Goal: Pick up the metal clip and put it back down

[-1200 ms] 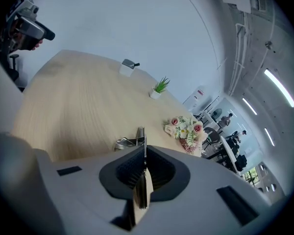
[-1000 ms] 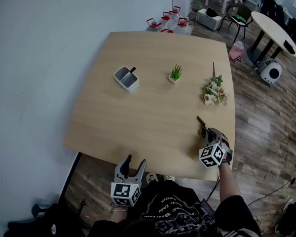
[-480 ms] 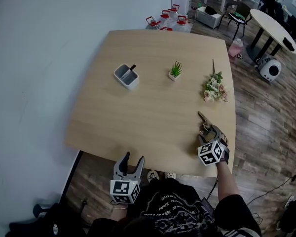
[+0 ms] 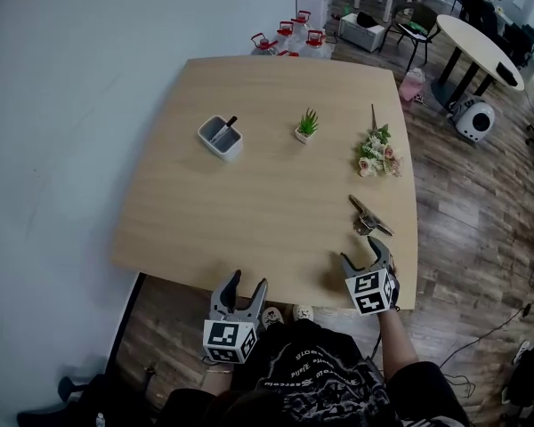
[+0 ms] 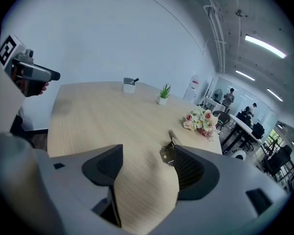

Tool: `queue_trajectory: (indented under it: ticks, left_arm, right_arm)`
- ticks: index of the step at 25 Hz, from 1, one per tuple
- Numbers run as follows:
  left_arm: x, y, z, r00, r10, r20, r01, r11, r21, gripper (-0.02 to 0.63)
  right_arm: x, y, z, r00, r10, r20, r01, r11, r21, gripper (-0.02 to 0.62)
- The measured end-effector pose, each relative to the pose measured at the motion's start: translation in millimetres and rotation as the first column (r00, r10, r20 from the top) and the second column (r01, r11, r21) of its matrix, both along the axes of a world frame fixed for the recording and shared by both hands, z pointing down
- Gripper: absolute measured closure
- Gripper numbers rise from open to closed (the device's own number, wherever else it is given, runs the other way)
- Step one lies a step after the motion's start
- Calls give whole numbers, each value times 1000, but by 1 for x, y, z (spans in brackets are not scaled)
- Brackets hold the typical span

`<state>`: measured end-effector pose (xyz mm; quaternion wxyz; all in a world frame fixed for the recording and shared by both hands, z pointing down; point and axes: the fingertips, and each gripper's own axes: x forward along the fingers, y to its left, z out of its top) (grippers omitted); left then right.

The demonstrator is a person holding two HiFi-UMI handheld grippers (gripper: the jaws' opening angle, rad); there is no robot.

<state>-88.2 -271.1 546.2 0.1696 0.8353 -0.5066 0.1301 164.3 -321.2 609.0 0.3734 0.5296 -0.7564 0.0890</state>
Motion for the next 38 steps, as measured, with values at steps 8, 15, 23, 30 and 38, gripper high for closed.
queue_trajectory:
  ticks: [8,15,23,30,38]
  left_arm:
    - [13,8,-3,997,69,-26,-68,997,30,353]
    - [20,20,-4,992,120,-42,-118,992,41,353]
    - [30,28,-7,984,176,-8,-175,983,58,353]
    - [38,32,-8,971,234,54,-237,970,60,547]
    - [45,35,-15,957,280,79,-286,954,86,598]
  right_arm:
    - [-28,57,-62,954,86,288,-143,973,180,273]
    - [-33,92,-61,951,113,289,-171,968,184,273]
    - [-50,95,-66,976,45,212,-88,976,199,275]
    - [-57,90,-81,978,37,207,-90,963,254,483]
    - [-61,85,-85,968,24,249,-91,962,258,581]
